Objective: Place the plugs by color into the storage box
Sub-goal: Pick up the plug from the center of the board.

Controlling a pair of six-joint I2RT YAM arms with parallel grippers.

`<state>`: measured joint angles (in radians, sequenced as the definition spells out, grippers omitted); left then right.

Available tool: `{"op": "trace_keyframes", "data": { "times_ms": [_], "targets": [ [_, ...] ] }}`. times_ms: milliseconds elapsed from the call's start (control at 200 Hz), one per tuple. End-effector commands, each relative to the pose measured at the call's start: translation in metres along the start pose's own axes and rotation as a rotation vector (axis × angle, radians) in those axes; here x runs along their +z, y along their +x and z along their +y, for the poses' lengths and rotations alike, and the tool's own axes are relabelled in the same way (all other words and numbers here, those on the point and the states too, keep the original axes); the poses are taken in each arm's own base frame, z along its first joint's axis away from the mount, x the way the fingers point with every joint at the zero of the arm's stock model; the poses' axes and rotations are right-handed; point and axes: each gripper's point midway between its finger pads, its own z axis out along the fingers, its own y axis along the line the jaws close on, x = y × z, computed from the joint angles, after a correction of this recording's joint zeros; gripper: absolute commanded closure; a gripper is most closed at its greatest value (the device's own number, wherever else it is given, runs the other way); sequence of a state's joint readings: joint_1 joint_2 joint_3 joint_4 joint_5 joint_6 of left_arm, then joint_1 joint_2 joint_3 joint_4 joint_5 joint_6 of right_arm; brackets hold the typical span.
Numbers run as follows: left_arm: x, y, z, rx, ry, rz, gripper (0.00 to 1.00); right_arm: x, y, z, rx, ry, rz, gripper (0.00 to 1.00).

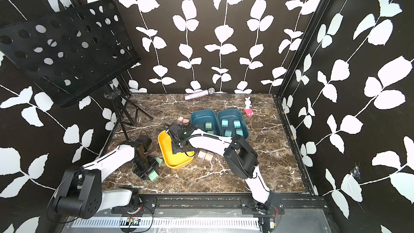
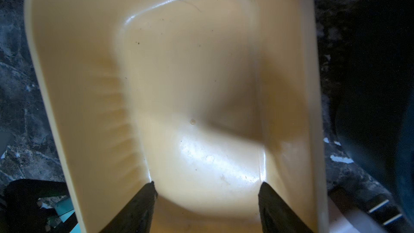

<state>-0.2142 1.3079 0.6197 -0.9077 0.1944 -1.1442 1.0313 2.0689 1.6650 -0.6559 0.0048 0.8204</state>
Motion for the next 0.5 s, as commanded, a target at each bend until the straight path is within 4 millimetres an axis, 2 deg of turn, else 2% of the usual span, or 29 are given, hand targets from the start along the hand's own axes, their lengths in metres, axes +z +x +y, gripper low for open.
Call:
{"op": "trace_keyframes", "data": {
  "times_ms": [0, 270, 355, 495],
  "targets": [
    [-0.006, -0.002, -0.002, 0.029, -0.016, -0.022, 0.45, -0.022, -0.009, -0.007, 0.019, 0.009, -0.052, 0.29],
    [0.0, 0.003, 0.012, 0.054, -0.064, -0.001, 0.53, -0.032, -0.012, -0.025, 0.046, 0.023, -0.069, 0.28],
    [-0.009, 0.001, 0.013, 0.085, -0.074, -0.023, 0.58, -0.037, -0.013, -0.03, 0.052, 0.029, -0.073, 0.28],
    [-0.038, -0.008, 0.013, 0.155, -0.076, -0.104, 0.57, -0.046, -0.015, -0.041, 0.07, 0.037, -0.089, 0.28]
  ]
}}
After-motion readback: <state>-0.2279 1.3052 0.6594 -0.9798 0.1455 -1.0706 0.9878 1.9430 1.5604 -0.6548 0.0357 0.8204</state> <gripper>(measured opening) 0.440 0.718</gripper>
